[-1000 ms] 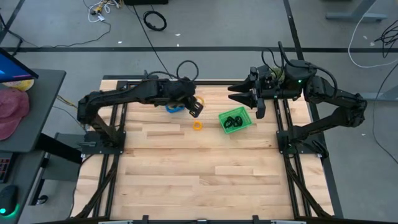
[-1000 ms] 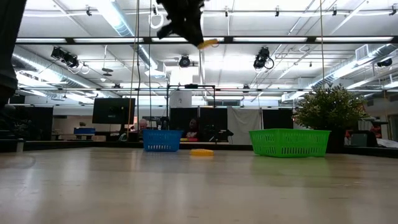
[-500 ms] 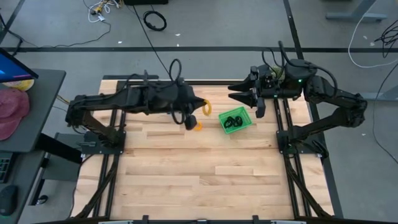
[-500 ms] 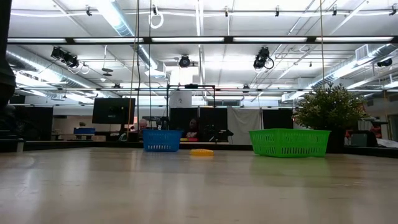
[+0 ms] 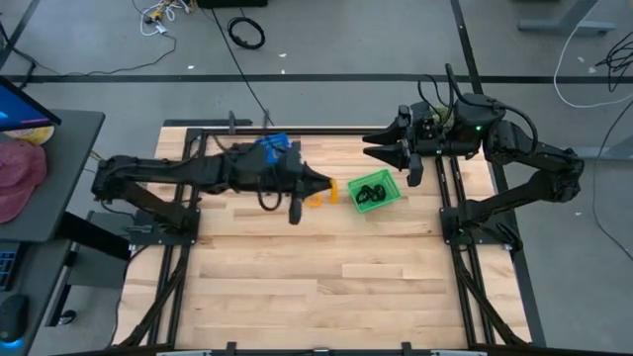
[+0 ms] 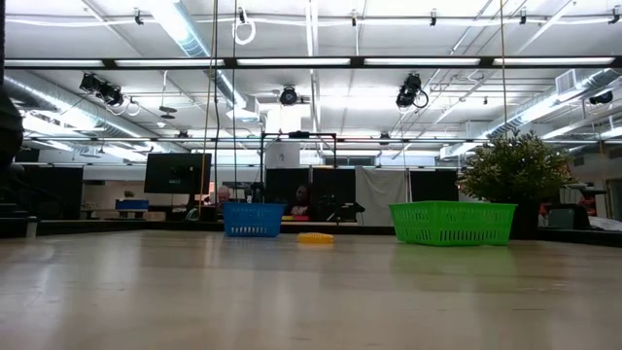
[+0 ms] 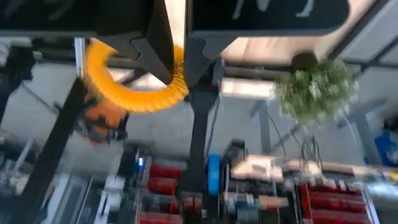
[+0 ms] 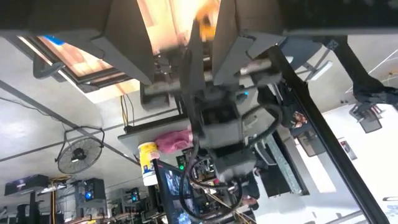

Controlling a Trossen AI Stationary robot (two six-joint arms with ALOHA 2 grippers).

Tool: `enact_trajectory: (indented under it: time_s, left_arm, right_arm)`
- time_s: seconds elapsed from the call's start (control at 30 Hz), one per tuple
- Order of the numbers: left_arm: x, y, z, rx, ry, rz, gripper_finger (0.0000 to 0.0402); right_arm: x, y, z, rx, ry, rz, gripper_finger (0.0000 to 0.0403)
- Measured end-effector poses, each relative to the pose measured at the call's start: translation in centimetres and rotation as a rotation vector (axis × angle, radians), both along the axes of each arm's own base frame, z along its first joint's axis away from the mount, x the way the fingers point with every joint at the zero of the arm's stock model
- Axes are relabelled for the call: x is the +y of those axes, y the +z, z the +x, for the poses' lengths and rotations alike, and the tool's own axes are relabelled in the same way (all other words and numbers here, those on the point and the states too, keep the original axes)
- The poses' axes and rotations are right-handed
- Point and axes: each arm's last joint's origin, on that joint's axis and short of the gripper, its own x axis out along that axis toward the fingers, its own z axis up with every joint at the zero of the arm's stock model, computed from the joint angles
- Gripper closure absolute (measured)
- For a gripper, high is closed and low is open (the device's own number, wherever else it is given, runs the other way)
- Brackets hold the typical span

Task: Sort spring keychains
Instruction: Put the yellow spring keychain into the blue bin

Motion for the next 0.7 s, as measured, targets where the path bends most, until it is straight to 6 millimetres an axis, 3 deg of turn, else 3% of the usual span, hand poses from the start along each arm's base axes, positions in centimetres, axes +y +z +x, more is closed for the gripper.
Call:
enact_trajectory:
  time_s: [0.27, 0.5, 0.6, 0.7]
  left_arm:
    - [0.4, 1.8, -6.5, -0.106, 0.013, -0.003, 0.0381]
    - [1.0, 0.7, -12.7, -0.167, 0.154, -0.055, 0.0383]
    - [1.2, 0.0, -14.0, -0.176, 0.199, -0.078, 0.0383]
    - [1.3, -0.3, -14.1, -0.167, 0.234, -0.077, 0.0383]
  right_arm:
    - [0.0, 0.1, 0.0, -0.010, -0.001, 0.011, 0.0239]
    - [0.0, 0.1, 0.0, -0.015, -0.001, 0.010, 0.0239]
    - [0.0, 0.1, 0.0, -0.015, -0.004, 0.010, 0.0239]
    - [-0.1, 0.1, 0.0, -0.015, -0.019, 0.005, 0.0239]
